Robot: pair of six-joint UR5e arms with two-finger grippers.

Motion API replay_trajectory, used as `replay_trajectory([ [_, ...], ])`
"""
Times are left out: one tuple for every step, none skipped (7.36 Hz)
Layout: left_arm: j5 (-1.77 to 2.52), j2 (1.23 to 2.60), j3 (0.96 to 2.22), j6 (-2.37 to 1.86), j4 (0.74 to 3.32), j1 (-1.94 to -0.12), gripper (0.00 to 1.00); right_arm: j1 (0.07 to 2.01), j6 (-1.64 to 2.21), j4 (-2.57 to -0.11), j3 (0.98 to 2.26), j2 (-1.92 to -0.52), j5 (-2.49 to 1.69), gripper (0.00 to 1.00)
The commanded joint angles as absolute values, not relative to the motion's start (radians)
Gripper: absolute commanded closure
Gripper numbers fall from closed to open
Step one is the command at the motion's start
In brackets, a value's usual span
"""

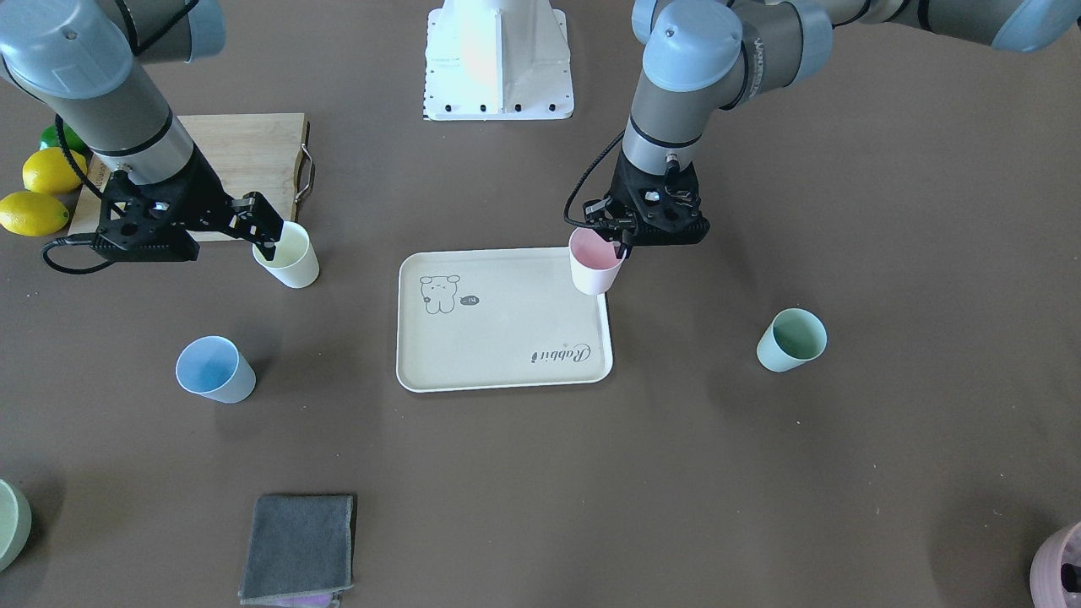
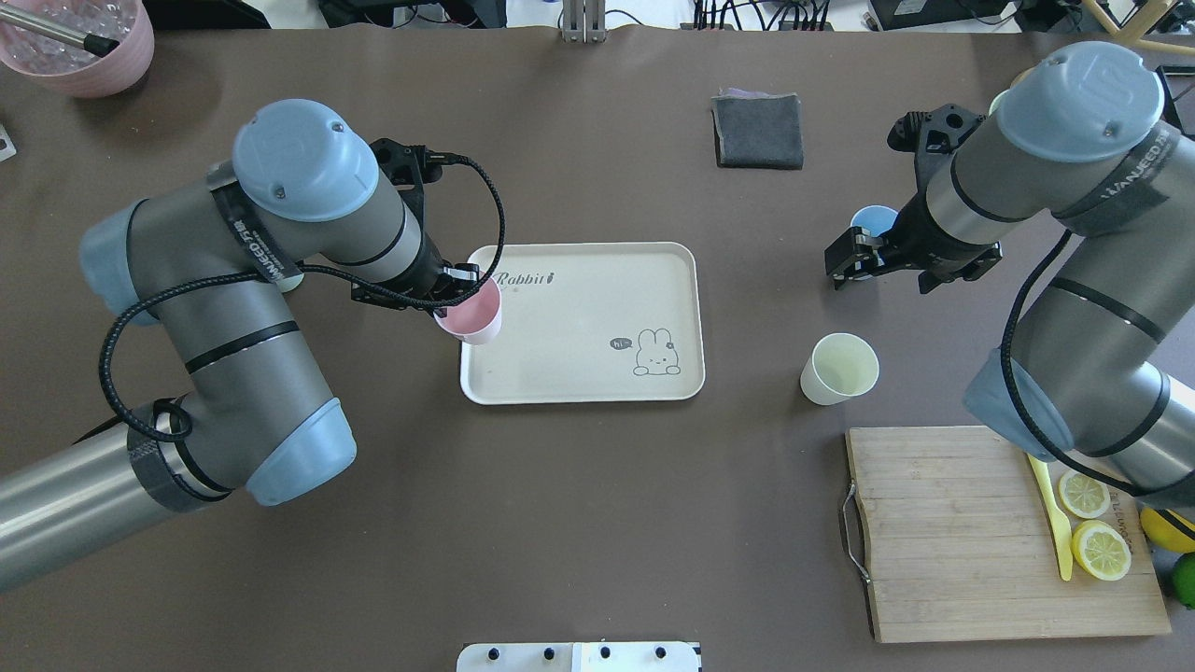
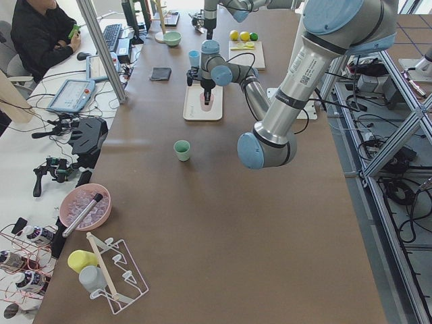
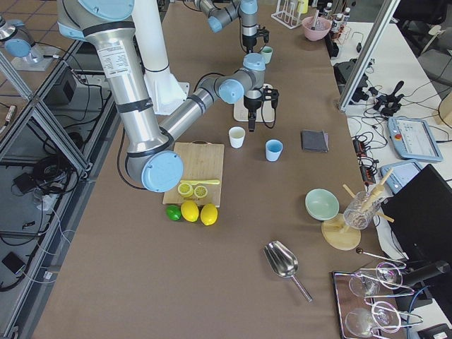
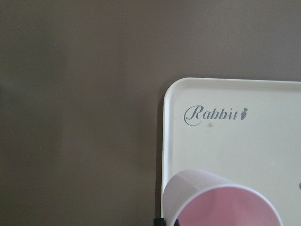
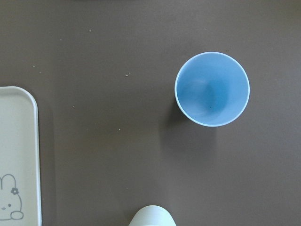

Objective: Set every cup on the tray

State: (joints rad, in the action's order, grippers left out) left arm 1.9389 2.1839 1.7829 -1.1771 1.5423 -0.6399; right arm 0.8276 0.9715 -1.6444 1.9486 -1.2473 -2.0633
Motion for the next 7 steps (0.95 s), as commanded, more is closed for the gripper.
replay_trajectory([
  [1.939,2.209,1.734,-1.184,1.568,-0.605,1.0,0.816,0.973,-1.644,1.93,-1.249,-2.051,0.0],
  [1.937,2.21,1.711,-1.193,1.591,-0.591,1.0,0.818,0.973,-1.644,1.93,-1.249,-2.051,0.0],
  [1.937,2.209,1.691,-1.203,1.621,-0.585,1.0,0.818,0.973,-1.644,1.93,-1.25,-2.051,0.0],
  [1.937,2.209,1.686,-1.203,1.626,-0.577,1.0,0.818,0.971,-1.644,1.93,-1.252,-2.051,0.0],
  [1.937,2.209,1.686,-1.203,1.626,-0.568,1.0,0.819,0.971,-1.644,1.931,-1.253,-2.052,0.0],
  [1.937,2.21,1.686,-1.203,1.626,-0.56,1.0,0.819,0.973,-1.644,1.93,-1.255,-2.052,0.0],
  [1.918,2.21,1.678,-1.201,1.626,-0.56,0.91,0.818,0.973,-1.644,1.93,-1.256,-2.054,0.0],
])
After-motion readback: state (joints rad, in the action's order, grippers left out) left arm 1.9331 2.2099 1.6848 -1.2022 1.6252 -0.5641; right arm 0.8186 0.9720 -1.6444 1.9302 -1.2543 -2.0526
